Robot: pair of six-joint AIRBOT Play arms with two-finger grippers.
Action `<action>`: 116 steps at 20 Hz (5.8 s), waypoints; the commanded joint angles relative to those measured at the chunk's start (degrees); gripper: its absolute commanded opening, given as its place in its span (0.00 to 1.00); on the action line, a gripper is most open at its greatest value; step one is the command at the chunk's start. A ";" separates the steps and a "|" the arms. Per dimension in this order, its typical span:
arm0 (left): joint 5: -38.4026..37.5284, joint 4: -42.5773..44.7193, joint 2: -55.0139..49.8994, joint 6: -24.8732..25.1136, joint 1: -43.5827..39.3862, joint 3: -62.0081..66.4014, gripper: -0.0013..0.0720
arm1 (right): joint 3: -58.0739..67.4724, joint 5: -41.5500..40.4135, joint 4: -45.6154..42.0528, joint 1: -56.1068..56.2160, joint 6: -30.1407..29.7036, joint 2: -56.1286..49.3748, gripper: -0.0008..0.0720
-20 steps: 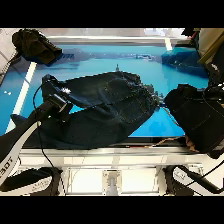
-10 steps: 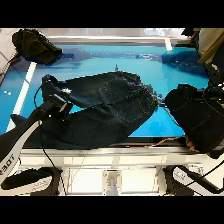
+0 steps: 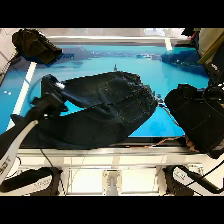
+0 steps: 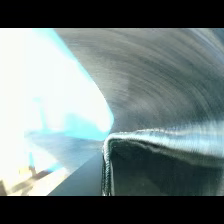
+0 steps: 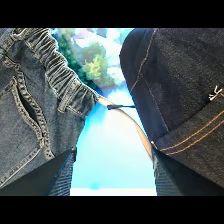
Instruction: Fold the clothes and pants, and hang the long-sleeved shirts on hangers.
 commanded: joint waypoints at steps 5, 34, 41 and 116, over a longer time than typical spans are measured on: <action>6.84 -8.50 8.70 -2.86 31.74 0.35 0.03 | 0.00 -2.47 7.10 1.99 0.02 -1.11 0.67; 3.13 -24.24 -9.73 -4.24 50.80 43.34 0.96 | -0.52 -3.87 -7.72 16.28 13.53 -12.37 0.67; -13.64 -25.62 3.85 -4.81 63.54 24.70 0.58 | -4.42 -5.01 6.12 6.54 7.02 -14.45 0.68; 1.64 -97.11 11.54 46.14 100.41 -17.33 0.04 | -13.99 -14.86 41.79 9.25 -14.19 -26.47 0.38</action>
